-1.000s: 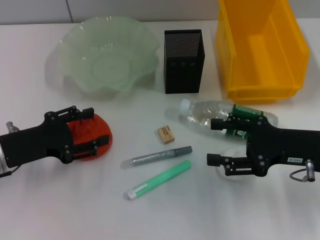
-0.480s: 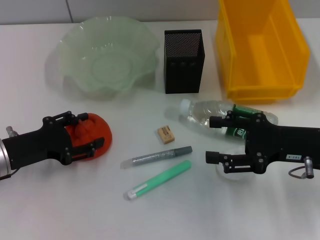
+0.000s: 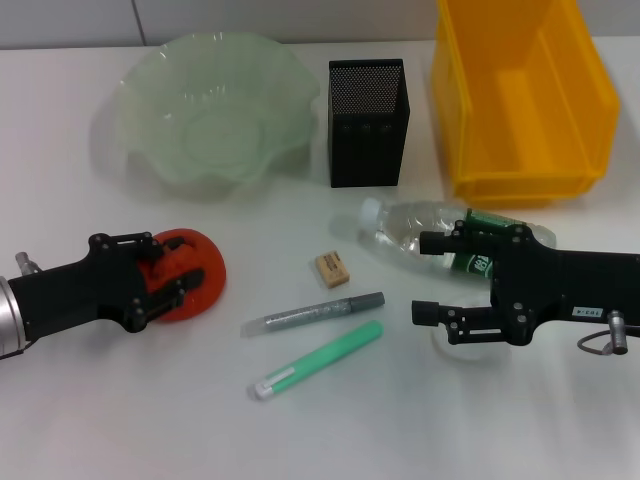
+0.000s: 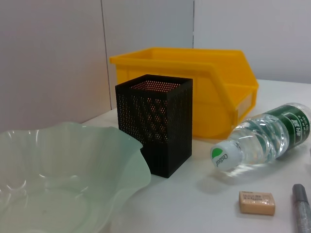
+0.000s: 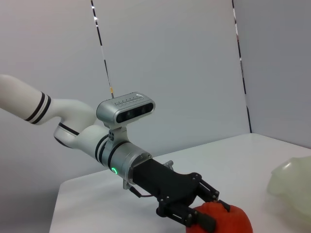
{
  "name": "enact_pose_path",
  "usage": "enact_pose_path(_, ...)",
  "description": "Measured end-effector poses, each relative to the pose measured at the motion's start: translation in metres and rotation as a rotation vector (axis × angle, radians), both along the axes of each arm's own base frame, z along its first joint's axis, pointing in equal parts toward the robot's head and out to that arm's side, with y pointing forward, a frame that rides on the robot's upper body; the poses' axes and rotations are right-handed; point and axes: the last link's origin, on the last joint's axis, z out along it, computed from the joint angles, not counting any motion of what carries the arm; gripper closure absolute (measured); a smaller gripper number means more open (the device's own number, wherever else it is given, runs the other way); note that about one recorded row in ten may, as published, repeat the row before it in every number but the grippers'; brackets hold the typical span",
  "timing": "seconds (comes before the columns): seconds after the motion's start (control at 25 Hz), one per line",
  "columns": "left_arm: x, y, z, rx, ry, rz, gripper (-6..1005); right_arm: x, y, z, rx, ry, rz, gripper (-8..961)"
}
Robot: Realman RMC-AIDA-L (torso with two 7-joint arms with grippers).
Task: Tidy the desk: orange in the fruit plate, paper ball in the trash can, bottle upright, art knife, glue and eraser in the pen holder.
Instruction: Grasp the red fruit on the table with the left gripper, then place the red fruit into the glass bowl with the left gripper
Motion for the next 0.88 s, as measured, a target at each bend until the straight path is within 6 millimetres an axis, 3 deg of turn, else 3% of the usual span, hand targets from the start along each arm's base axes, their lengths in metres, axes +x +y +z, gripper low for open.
enact_pose_path(0.28,0.005,0.0,-0.001,-0.008,-0.02,-0.02,537,0.0,0.001,0.0,0.002,-0.001,0.0,134)
enact_pose_path(0.36,0.009,-0.001,0.0,-0.013,-0.045,-0.028,759,0.0,0.001,0.001,0.002,-0.001,0.0,134)
enact_pose_path(0.76,0.032,0.0,0.012,0.059,-0.278,-0.024,846,0.001,0.0,0.001,0.006,0.003,-0.005,135)
enact_pose_path(0.88,0.05,0.016,0.0,0.137,-0.376,0.024,853,0.001,-0.001,0.0,0.008,0.006,-0.008,135)
